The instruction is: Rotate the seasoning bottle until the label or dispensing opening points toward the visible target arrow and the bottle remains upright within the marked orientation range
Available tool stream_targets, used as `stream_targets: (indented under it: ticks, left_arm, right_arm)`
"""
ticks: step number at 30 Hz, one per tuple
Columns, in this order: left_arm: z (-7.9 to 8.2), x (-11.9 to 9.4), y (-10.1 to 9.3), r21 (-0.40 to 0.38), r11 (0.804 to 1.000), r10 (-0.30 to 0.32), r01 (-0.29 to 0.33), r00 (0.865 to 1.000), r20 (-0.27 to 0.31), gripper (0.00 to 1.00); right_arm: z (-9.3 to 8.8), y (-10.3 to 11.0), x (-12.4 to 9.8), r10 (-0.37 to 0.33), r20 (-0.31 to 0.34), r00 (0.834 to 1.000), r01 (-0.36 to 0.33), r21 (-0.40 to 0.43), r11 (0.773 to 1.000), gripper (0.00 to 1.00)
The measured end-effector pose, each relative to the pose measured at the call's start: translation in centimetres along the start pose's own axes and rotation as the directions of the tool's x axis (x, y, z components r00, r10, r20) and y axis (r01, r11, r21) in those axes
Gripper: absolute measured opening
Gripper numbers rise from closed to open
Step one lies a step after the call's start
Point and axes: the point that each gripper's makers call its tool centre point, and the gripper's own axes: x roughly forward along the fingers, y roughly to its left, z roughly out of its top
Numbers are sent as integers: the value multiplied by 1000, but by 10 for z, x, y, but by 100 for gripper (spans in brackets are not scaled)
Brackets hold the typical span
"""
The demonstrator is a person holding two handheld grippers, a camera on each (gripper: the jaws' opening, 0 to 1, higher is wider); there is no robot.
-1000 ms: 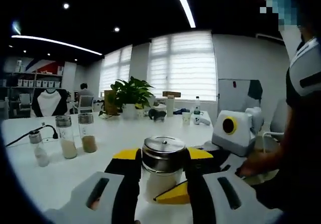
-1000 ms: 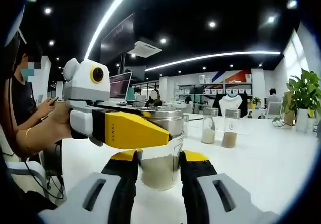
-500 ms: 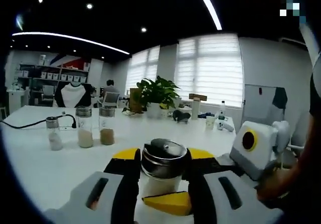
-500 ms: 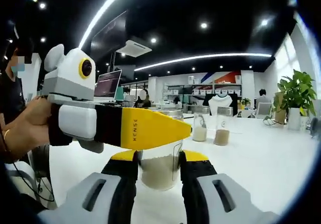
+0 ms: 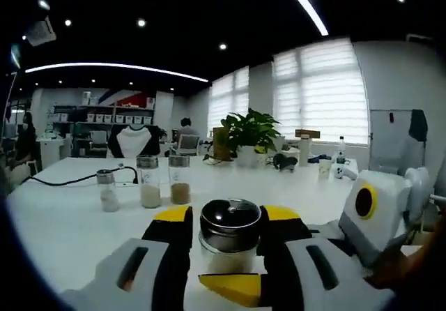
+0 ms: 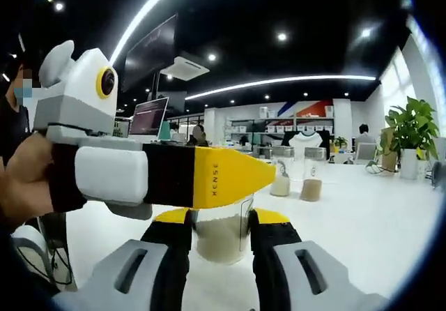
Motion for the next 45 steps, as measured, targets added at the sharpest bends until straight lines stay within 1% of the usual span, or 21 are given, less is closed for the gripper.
stream_targets:
  ticks: [3,7,10,14,15,17,18,21,23,25,26,28,31,33,34,36,38,40,41,42,45]
  left_arm:
    - [1,-1,-4,9,1000,10,-10,1000,-4,43]
    - [-5,-1,-3,-17,999,40,-41,999,-21,43]
    - [-6,-3,-2,-31,997,75,-76,997,-7,40]
    - [-6,-4,-4,-27,996,87,-88,996,-10,39]
    - [-7,-4,-4,-34,996,87,-87,996,-11,40]
    - [-7,-6,-4,-89,990,111,-111,994,-7,42]
    - [-5,-7,-3,-99,988,122,-120,992,9,42]
    - [-7,-7,0,-85,986,147,-147,989,0,41]
    - [-8,-7,2,-98,981,167,-166,986,-1,41]
    - [-7,-7,3,-77,980,185,-184,983,4,40]
    - [-8,-7,3,-52,981,187,-187,982,2,39]
    - [-7,-7,3,-46,982,183,-183,983,-1,38]
    - [-5,-7,1,-40,984,174,-173,985,11,37]
    - [-5,-6,-3,-2,990,143,-143,990,6,37]
    - [-4,-5,-6,24,993,118,-118,993,5,36]
    - [-3,-5,-9,39,995,90,-90,996,8,36]
    - [-2,-5,-8,32,997,74,-74,997,12,36]
    - [-1,-5,-7,23,999,39,-39,999,9,36]
    - [-1,-6,-8,30,999,19,-19,1000,-2,36]
    - [0,-7,-7,31,999,8,-8,1000,-1,36]
    - [1,-9,-7,24,999,-33,33,999,-4,36]
  right_arm:
    - [0,1,1,1,6,1000,-1,6,1000,31]
    - [1,1,1,-3,7,1000,3,1,1000,31]
    - [0,1,1,-8,5,1000,8,2,1000,31]
    - [-1,2,0,-1,4,1000,1,11,1000,31]
    - [-1,2,1,0,0,1000,0,3,1000,31]
    - [-2,3,1,1,-3,1000,-1,-2,1000,31]
    - [-2,4,1,2,-3,1000,-2,-1,1000,31]
    - [-3,6,2,4,-10,1000,-4,-10,1000,31]
    - [-4,8,2,7,-13,1000,-8,-12,1000,31]
    - [-3,9,2,8,-11,1000,-8,-9,1000,31]
    - [-3,8,2,7,-11,1000,-7,-8,1000,31]
    - [-3,8,2,5,-13,1000,-5,-8,1000,31]
    - [-1,6,0,4,-6,1000,-4,2,1000,31]
    - [-1,5,-1,4,-12,1000,-4,16,1000,31]
    - [-1,4,-1,3,-12,1000,-2,19,1000,31]
    - [0,1,-3,6,-15,1000,-6,10,1000,31]
    - [0,2,-3,11,-21,1000,-11,1,1000,31]
    - [1,1,-4,21,-25,999,-20,2,1000,31]
    - [2,2,-4,34,-24,999,-33,11,999,31]
    - [4,4,-5,52,-15,999,-52,31,998,31]
    - [6,6,-6,72,-12,997,-71,38,997,31]
